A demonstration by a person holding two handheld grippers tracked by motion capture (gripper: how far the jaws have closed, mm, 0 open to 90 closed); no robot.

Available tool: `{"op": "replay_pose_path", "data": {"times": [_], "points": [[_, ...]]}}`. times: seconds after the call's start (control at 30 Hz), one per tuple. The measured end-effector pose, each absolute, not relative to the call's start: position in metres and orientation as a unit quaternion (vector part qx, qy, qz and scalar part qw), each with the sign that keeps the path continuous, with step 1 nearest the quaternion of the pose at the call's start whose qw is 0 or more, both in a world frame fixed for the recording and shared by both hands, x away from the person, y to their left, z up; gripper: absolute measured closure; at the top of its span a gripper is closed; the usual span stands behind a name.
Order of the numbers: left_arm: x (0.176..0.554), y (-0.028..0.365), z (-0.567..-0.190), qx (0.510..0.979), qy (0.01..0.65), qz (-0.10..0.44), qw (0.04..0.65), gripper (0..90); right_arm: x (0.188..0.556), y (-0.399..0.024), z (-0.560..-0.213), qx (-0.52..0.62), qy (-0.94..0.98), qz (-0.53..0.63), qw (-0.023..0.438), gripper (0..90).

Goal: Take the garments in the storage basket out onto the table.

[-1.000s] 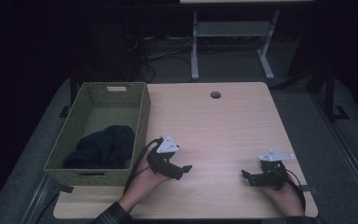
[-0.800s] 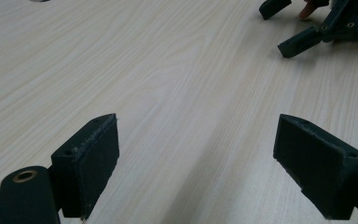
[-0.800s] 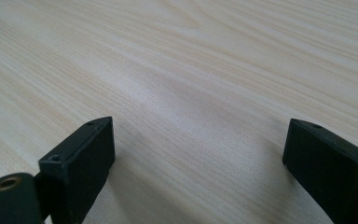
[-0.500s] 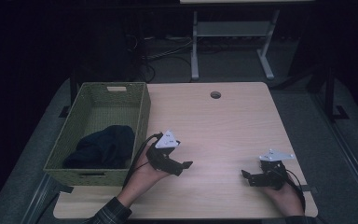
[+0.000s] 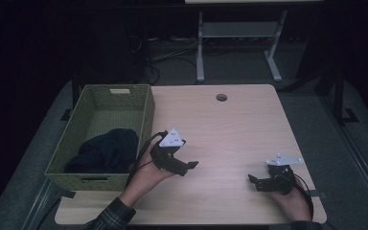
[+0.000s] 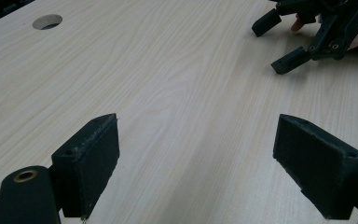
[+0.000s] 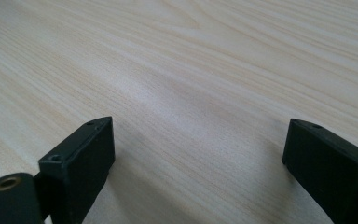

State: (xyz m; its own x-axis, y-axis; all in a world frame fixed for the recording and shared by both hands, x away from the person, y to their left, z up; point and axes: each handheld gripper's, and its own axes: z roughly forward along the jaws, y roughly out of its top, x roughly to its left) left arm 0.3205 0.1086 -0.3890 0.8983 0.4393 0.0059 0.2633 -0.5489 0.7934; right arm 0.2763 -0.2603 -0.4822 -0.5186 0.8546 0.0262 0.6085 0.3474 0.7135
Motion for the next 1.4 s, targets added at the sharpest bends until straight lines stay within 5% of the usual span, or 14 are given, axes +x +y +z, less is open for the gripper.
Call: {"op": "replay_pose_path", "data": {"times": [1.4], "points": [[0.346,0.151,-0.343,0.863,0.200,0.097,0.454,14.2,0.276,-0.260,-0.482,0.460,0.799,0.344,0.181,8.8]]}}
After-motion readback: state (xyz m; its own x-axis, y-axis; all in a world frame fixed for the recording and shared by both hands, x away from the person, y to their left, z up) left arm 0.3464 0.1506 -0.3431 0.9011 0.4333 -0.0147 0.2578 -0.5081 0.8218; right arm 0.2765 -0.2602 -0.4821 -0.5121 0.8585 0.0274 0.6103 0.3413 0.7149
